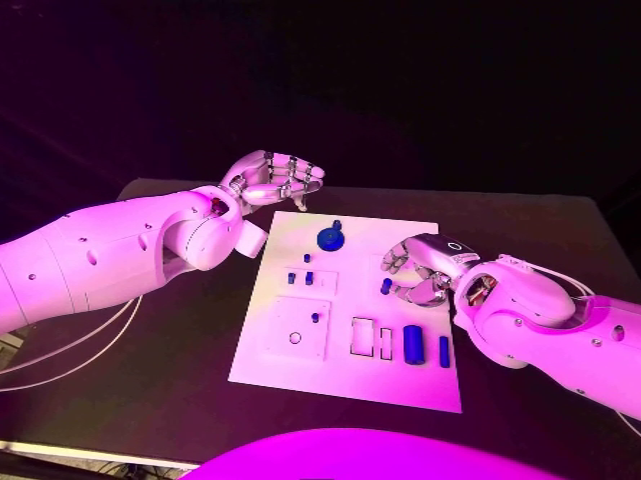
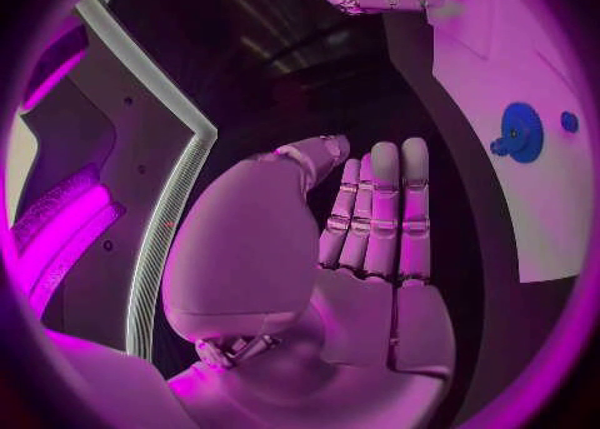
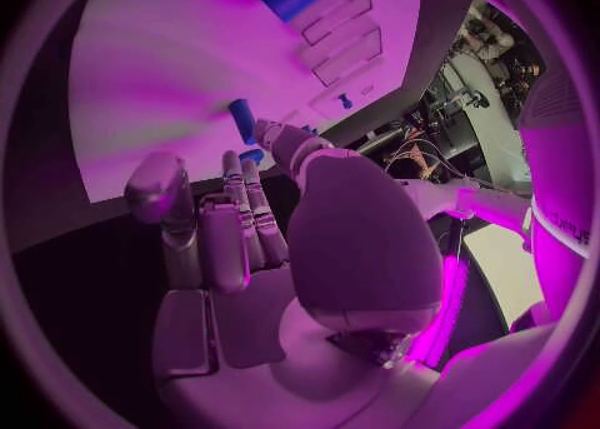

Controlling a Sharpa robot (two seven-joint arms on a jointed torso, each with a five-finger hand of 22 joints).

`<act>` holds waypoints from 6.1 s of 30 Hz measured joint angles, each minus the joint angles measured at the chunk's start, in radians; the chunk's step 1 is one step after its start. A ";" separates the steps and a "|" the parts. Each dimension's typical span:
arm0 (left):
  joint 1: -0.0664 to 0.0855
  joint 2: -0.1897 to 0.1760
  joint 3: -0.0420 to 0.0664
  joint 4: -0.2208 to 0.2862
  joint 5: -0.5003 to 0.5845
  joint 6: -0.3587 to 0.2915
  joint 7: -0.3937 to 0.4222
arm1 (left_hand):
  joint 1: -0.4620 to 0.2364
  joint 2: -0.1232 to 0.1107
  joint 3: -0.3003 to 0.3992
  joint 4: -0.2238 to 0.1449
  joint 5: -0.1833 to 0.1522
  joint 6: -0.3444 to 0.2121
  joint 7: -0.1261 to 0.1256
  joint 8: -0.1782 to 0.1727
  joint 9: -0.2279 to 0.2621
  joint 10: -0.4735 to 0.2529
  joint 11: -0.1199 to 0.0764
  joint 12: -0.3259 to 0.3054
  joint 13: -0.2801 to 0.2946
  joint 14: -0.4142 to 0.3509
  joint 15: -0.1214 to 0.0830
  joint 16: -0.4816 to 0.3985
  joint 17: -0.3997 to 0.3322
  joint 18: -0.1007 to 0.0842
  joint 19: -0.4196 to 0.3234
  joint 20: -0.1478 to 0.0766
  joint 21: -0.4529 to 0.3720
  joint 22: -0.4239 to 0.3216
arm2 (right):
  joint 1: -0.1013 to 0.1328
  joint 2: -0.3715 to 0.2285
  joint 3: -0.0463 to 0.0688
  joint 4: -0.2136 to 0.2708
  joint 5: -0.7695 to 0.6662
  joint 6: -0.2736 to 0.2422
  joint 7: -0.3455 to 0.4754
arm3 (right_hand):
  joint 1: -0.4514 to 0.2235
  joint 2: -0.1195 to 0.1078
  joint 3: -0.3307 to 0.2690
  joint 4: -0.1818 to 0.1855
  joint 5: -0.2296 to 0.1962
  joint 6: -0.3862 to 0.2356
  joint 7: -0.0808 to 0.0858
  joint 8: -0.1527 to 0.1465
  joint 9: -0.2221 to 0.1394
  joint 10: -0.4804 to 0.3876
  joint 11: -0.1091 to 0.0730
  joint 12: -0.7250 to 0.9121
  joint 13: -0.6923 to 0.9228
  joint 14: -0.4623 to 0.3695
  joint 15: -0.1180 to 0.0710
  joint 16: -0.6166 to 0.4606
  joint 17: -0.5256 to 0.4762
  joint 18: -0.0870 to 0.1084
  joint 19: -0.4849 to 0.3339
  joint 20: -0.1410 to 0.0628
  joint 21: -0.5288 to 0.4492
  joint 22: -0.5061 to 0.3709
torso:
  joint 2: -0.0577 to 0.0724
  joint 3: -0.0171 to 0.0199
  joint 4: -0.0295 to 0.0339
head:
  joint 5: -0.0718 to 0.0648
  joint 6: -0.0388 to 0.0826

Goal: Assemble the parts on the task board

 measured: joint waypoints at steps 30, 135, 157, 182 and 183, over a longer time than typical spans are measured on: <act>0.000 -0.001 0.000 0.001 0.000 0.002 -0.002 | 0.004 0.004 -0.004 -0.001 0.000 0.000 0.000 0.005 0.000 -0.007 0.000 0.000 -0.001 0.000 0.000 -0.004 -0.001 0.000 0.000 0.000 0.000 -0.001 | -0.022 0.049 -0.008 -0.060 -0.007 0.002 -0.002 | 0.024 0.024 0.130 0.016 -0.002 0.098 -0.004 0.031 0.007 0.113 -0.026 0.077 0.001 0.000 -0.015 0.012 0.019 0.000 0.038 -0.024 0.066 0.000 | -0.002 0.0001 -0.0012 | 0.006 -0.014; 0.000 0.029 -0.001 -0.022 0.008 0.009 -0.005 | 0.004 0.004 -0.005 0.000 0.000 0.000 0.000 0.009 -0.001 -0.007 0.000 0.000 -0.003 0.000 0.000 -0.004 -0.003 0.000 0.000 0.000 -0.004 -0.001 | -0.148 0.314 -0.026 -0.049 -0.071 -0.042 -0.010 | 0.016 0.044 0.173 -0.017 -0.002 0.117 -0.014 0.064 0.061 0.141 -0.002 0.098 0.045 0.000 -0.043 0.022 0.021 0.000 0.051 -0.044 0.086 -0.001 | -0.012 -0.0030 -0.0004 | 0.069 -0.037; 0.000 0.027 -0.001 -0.022 0.008 0.011 -0.007 | 0.000 0.008 -0.005 0.000 0.000 0.000 0.000 0.009 -0.001 -0.007 0.000 0.000 -0.003 0.000 0.000 -0.004 -0.003 0.000 0.000 0.000 -0.004 -0.001 | -0.149 0.311 -0.030 -0.046 -0.036 -0.011 0.035 | -0.029 -0.015 -0.012 -0.004 -0.001 -0.004 0.006 -0.016 0.043 -0.063 0.005 0.062 0.000 -0.013 0.013 -0.049 -0.121 0.032 -0.066 0.005 -0.207 -0.014 | -0.012 -0.0026 -0.0004 | 0.070 -0.040; 0.000 0.009 -0.002 -0.016 0.008 0.011 -0.009 | 0.000 0.008 -0.008 0.003 0.000 -0.004 0.004 0.009 -0.002 -0.015 0.000 0.000 -0.004 0.000 0.000 -0.004 -0.003 0.000 0.000 0.000 -0.003 -0.001 | -0.039 -0.047 0.006 0.173 0.176 -0.179 0.095 | 0.051 0.015 -0.160 0.124 -0.001 0.034 0.005 -0.036 0.022 0.065 -0.011 0.309 0.030 0.001 -0.015 0.005 -0.061 0.032 0.024 -0.018 -0.079 0.000 | -0.015 -0.0035 -0.0048 | 0.013 -0.013; 0.000 0.008 -0.002 -0.014 0.008 0.011 -0.009 | 0.000 0.008 -0.008 0.003 0.000 -0.004 0.004 0.009 -0.002 -0.015 0.000 0.000 -0.004 0.000 0.000 -0.004 -0.003 0.000 0.000 0.000 -0.003 -0.001 | -0.031 -0.071 0.006 0.181 0.202 -0.179 0.095 | 0.040 0.004 -0.162 0.141 -0.001 0.042 0.001 -0.028 0.024 0.095 -0.010 0.332 0.045 0.001 -0.024 0.015 -0.041 0.025 0.036 -0.025 -0.047 0.000 | -0.015 -0.0037 -0.0055 | 0.007 -0.012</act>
